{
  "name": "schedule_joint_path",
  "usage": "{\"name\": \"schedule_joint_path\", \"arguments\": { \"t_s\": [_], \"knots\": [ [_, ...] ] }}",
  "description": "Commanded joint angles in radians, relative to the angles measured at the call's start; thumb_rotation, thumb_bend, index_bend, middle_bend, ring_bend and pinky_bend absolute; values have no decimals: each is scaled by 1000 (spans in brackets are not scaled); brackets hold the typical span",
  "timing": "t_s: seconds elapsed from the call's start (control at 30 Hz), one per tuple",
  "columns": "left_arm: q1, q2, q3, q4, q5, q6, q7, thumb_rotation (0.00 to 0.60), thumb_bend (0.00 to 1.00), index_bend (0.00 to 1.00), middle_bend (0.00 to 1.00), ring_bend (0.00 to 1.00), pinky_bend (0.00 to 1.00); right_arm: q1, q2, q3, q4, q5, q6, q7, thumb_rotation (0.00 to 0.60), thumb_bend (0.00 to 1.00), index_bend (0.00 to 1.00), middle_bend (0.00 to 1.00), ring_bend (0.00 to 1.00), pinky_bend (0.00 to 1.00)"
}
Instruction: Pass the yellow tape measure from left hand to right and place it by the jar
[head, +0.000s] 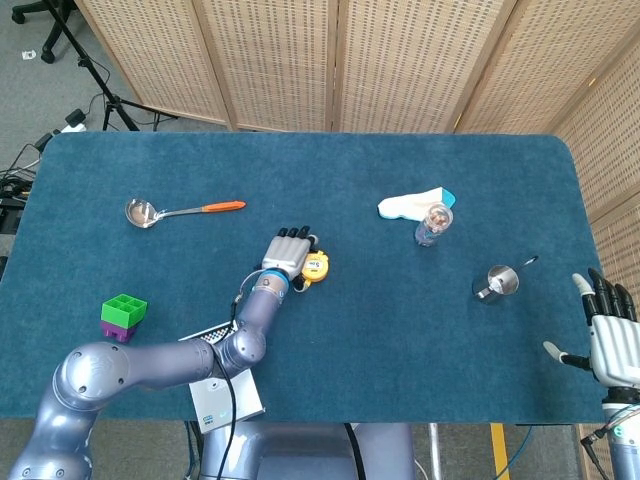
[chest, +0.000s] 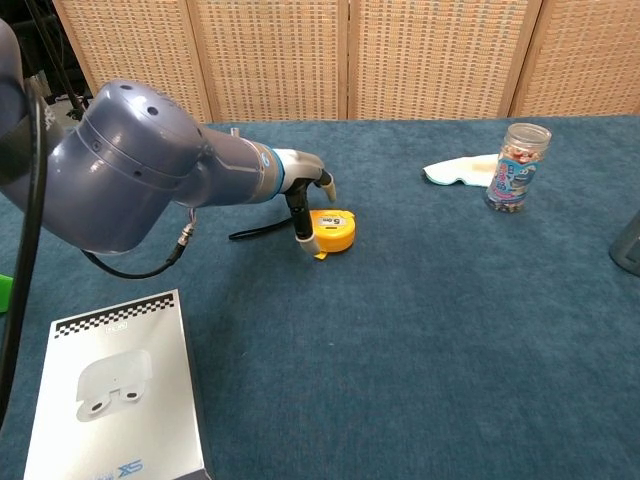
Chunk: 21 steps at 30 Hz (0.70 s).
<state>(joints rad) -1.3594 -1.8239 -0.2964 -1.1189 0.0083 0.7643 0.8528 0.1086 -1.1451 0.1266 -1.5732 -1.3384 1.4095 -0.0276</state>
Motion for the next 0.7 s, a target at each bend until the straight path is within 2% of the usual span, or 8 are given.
{"name": "schedule_joint_path", "arguments": {
  "t_s": [0.03,0.2,0.37,0.5,0.7],
  "knots": [
    [10,17,-1,-19,10,10,-9,600,173,71,0,0,0,0,-1,-1,-1,-1,1,-3,600,92,67,0,0,0],
    [35,50,-12,-42,30,28,-43,600,168,52,0,0,0,-1,-1,-2,-3,-4,3,-7,600,93,67,0,0,0],
    [90,140,-33,-99,99,64,-113,600,171,52,0,0,0,0,-3,-5,-4,-10,3,-14,600,92,68,0,0,0],
    [150,250,7,-169,228,137,-130,600,174,52,0,0,0,3,-7,-9,-9,-12,-2,-30,600,92,68,0,0,0],
    [303,407,62,-319,471,278,-264,600,175,52,0,0,0,6,-16,-15,-14,-24,-1,-56,600,92,67,0,0,0]
  ]
}}
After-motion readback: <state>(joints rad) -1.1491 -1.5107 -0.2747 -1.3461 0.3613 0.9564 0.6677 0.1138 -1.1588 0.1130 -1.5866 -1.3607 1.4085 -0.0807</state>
